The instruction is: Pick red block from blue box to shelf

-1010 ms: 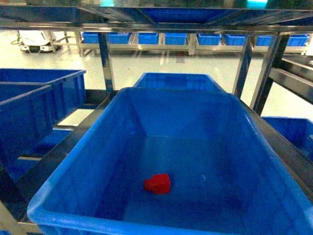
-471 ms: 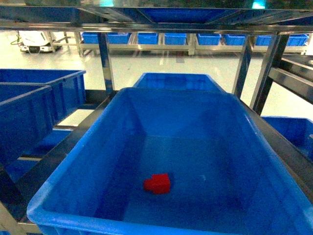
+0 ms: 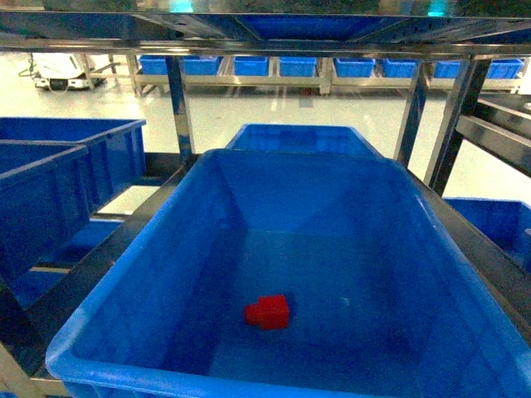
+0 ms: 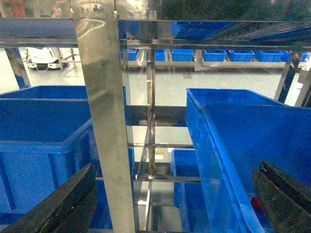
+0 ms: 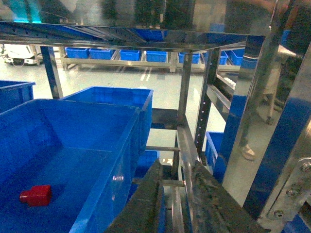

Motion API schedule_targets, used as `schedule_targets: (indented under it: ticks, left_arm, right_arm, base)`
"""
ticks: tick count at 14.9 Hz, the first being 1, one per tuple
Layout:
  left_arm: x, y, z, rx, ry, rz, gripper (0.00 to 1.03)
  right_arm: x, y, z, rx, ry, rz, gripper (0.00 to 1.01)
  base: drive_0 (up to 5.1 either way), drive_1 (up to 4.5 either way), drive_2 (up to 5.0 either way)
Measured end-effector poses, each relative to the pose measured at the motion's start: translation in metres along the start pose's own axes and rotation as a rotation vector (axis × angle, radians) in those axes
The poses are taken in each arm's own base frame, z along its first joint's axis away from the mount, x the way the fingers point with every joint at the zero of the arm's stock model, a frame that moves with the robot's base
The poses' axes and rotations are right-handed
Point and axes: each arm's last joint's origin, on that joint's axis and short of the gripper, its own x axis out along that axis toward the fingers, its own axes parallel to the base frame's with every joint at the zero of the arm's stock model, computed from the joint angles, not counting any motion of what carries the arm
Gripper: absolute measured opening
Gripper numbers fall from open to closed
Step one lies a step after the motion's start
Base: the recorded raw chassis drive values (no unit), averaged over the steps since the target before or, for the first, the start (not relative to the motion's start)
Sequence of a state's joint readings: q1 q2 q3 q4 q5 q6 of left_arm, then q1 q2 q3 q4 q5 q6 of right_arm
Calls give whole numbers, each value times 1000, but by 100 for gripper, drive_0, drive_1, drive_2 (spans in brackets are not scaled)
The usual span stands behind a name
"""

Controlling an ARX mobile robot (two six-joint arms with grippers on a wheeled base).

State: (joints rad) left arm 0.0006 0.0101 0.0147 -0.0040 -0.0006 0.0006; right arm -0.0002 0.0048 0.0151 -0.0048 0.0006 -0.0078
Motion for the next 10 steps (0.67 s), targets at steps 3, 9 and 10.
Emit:
schedule_targets:
  ticks: [3, 9, 10]
  left_arm:
    - [0, 0, 0, 0, 0, 0, 98]
    - [0, 0, 0, 0, 0, 0, 98]
    - [0, 0, 0, 0, 0, 0, 98]
  right_arm:
    - [0, 0, 0, 0, 0, 0, 40]
    - [0, 0, 0, 0, 0, 0, 76]
    - [0, 0, 0, 0, 0, 0, 82]
  base:
    - [0, 0, 0]
    - [0, 0, 0]
    - [0, 0, 0]
